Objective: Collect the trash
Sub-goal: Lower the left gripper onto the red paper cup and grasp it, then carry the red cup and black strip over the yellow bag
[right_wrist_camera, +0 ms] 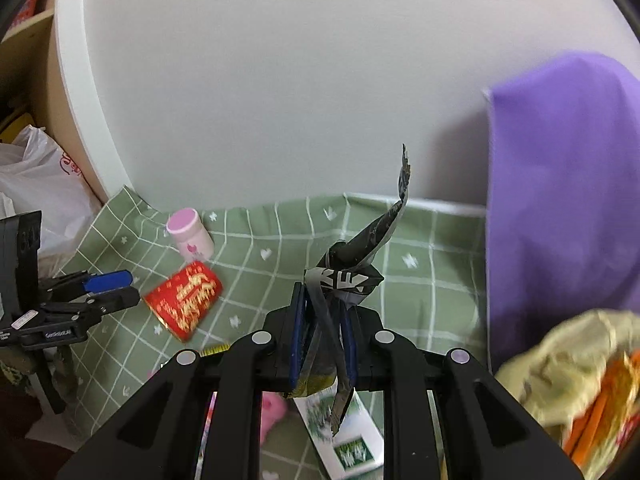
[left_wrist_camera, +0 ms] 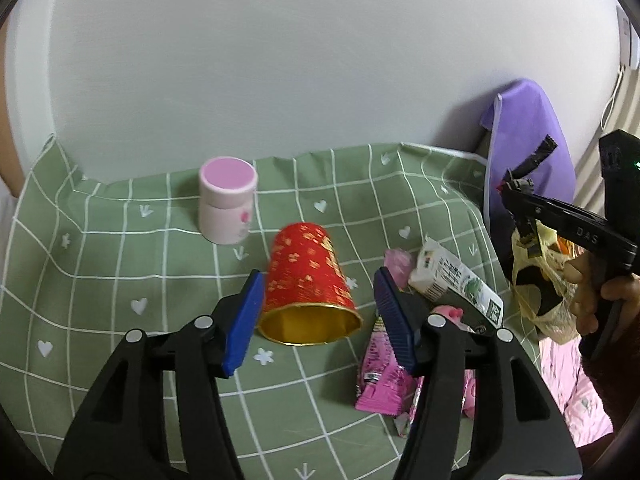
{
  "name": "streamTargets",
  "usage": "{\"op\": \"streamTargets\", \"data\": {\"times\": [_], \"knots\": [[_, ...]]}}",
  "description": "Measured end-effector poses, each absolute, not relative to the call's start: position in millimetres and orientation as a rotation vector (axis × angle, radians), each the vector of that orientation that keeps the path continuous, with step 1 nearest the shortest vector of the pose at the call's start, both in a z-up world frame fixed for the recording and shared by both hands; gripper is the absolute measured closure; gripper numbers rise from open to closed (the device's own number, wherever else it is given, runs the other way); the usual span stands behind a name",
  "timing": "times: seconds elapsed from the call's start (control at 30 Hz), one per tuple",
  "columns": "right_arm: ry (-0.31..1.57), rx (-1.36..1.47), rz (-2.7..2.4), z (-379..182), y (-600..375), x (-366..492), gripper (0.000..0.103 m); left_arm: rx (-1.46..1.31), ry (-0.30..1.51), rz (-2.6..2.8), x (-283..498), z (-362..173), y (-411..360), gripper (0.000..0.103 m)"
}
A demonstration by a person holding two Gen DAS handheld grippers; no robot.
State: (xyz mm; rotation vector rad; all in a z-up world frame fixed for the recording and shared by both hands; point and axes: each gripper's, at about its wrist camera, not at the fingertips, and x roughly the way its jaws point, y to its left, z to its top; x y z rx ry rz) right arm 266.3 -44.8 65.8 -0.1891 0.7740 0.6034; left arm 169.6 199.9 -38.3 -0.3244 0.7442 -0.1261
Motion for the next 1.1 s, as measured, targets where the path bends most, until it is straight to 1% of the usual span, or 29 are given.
{"op": "streamTargets", "data": {"times": [0.03,0.13,0.33,0.43,0.6,0.63,0.77,0.83,1.1], "knots": [[0.780,-0.185,0.600,62,-46,264,0.086,-0.315,0.754,-0.127,172,-40,196,0.049],[0.803,-0.177,0.578,52,-58,253,0.086,-0.293,0.772,-0.103,181,-45,190,0.042],[0.833,-0.134,0.548,38,-79,236,0.086,-0.205,0.823,-0.016,196,-64,180,0.042],[0.841,-0.115,0.530,36,-88,232,0.086,-0.229,0.845,-0.014,196,-73,180,0.041],[0.845,-0.092,0.500,36,-100,229,0.086,-0.266,0.865,-0.019,207,-72,178,0.041],[0.844,-0.090,0.496,37,-101,228,0.086,-0.261,0.867,-0.022,208,-72,177,0.042],[0.825,-0.088,0.476,44,-109,223,0.086,-0.287,0.846,-0.057,210,-62,174,0.056],[0.811,-0.085,0.466,50,-114,223,0.086,-0.289,0.803,-0.081,211,-47,171,0.059],[0.703,-0.077,0.396,91,-146,220,0.086,-0.230,0.638,-0.204,228,26,134,0.060]]}}
